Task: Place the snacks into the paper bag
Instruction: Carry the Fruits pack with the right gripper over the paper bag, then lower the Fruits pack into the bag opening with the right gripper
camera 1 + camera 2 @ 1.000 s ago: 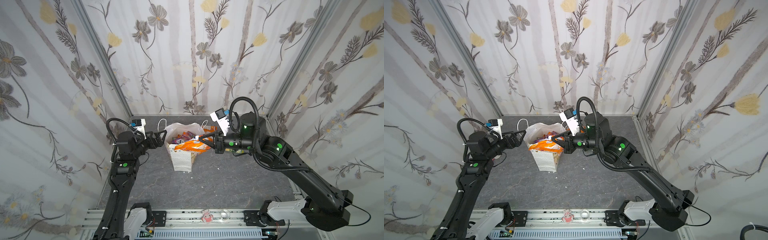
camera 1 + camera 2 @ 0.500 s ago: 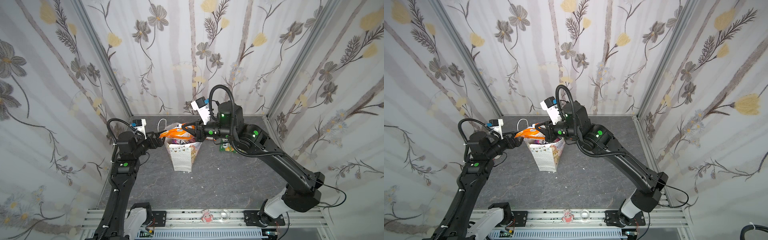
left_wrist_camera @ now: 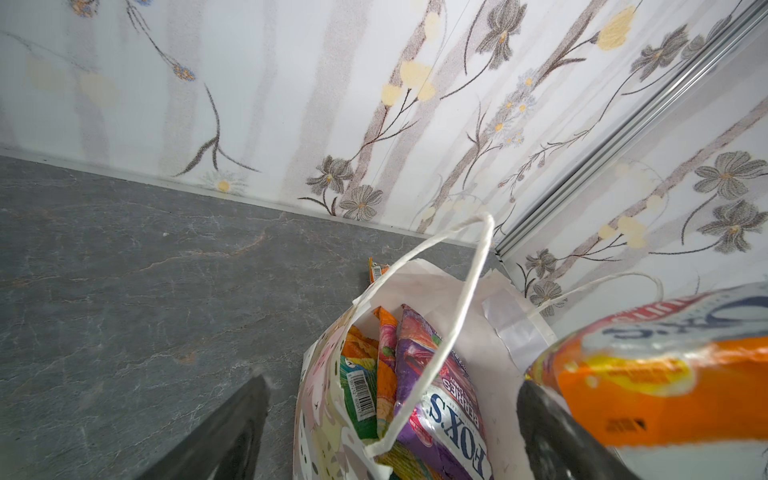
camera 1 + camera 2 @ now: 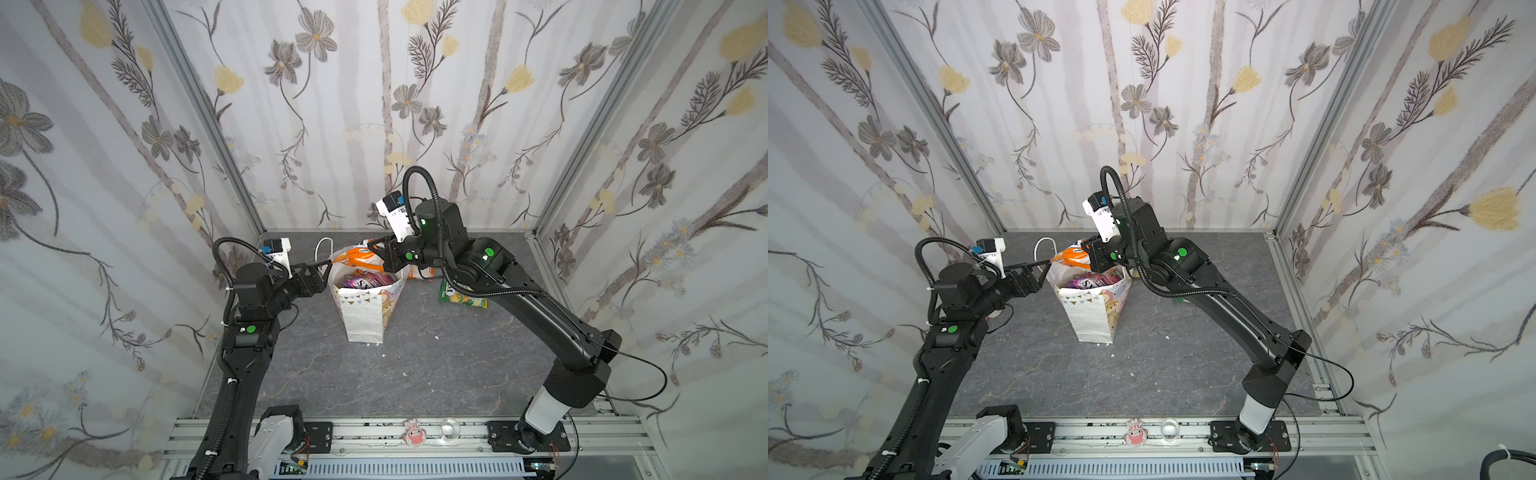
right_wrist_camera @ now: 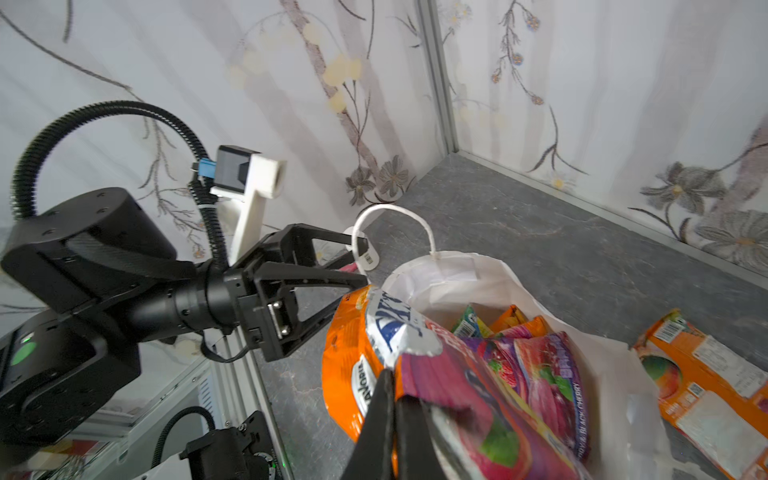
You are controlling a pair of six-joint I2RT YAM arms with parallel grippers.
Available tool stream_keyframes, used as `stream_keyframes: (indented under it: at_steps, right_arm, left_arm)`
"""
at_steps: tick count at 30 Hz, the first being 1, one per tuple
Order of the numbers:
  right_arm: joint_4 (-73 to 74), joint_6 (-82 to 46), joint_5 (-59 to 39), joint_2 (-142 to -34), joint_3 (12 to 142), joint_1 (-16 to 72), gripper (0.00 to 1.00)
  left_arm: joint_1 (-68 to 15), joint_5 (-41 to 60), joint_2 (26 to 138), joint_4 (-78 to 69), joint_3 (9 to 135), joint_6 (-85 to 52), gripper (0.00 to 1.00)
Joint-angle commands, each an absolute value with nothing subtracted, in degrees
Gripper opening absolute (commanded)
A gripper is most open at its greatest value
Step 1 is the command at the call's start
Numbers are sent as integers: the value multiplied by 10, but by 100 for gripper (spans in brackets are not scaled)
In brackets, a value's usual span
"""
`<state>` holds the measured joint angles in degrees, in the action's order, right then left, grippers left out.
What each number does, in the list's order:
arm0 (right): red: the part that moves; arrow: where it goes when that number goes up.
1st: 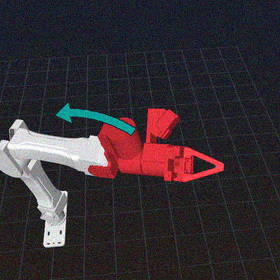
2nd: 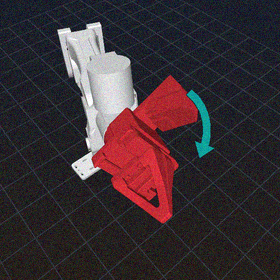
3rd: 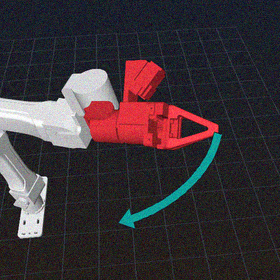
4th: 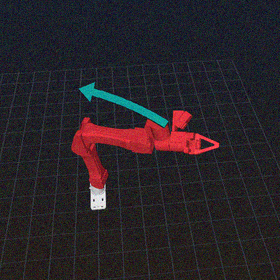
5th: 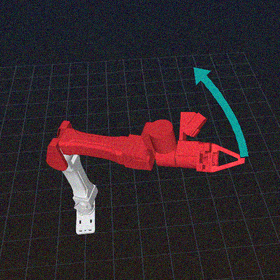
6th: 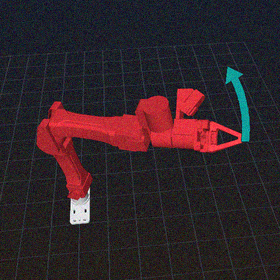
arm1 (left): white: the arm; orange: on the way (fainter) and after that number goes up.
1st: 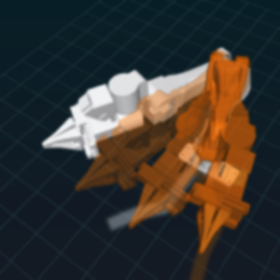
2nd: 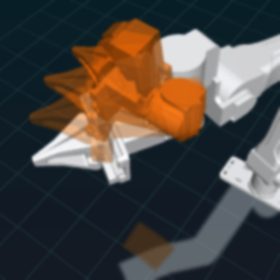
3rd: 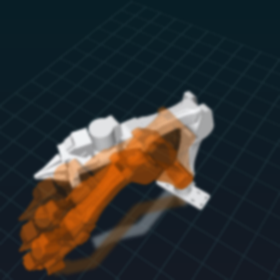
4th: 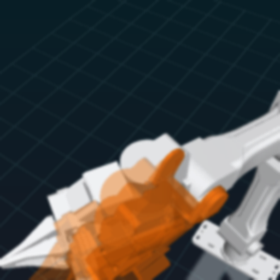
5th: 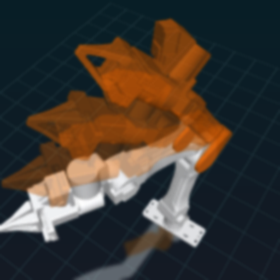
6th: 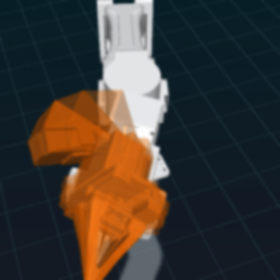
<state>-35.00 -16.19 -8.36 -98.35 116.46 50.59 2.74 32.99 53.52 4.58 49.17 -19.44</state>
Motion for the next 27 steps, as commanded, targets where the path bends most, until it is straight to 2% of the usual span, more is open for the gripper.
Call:
stream_keyframes:
  at_steps: [1,27]
  right_arm:
    - [-341,-145,-63,-989,1171,504,0]
    - [-357,-69,88,-1071,1216,523,0]
  left_arm:
    - [30,328,538,36,495,-194,93]
    - [38,325,534,29,493,-192,93]
